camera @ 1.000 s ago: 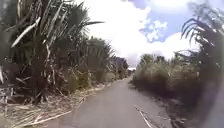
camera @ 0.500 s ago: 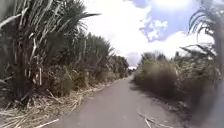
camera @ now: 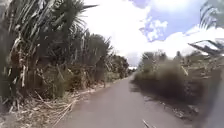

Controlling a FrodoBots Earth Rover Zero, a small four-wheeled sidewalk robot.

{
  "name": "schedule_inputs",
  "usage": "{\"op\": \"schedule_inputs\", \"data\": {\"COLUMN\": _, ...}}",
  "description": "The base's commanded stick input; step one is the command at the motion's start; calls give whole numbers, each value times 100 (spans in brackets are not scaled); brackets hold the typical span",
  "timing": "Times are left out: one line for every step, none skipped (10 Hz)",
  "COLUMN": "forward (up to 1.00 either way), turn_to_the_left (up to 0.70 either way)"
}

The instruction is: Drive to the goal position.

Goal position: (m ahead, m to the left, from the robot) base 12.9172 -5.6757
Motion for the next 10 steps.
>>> {"op": "schedule_inputs", "data": {"forward": 70, "turn_to_the_left": 0}}
{"op": "schedule_inputs", "data": {"forward": 70, "turn_to_the_left": 0}}
{"op": "schedule_inputs", "data": {"forward": 70, "turn_to_the_left": 0}}
{"op": "schedule_inputs", "data": {"forward": 70, "turn_to_the_left": 0}}
{"op": "schedule_inputs", "data": {"forward": 70, "turn_to_the_left": 0}}
{"op": "schedule_inputs", "data": {"forward": 70, "turn_to_the_left": -5}}
{"op": "schedule_inputs", "data": {"forward": 70, "turn_to_the_left": -9}}
{"op": "schedule_inputs", "data": {"forward": 70, "turn_to_the_left": -8}}
{"op": "schedule_inputs", "data": {"forward": 70, "turn_to_the_left": -9}}
{"op": "schedule_inputs", "data": {"forward": 70, "turn_to_the_left": -10}}
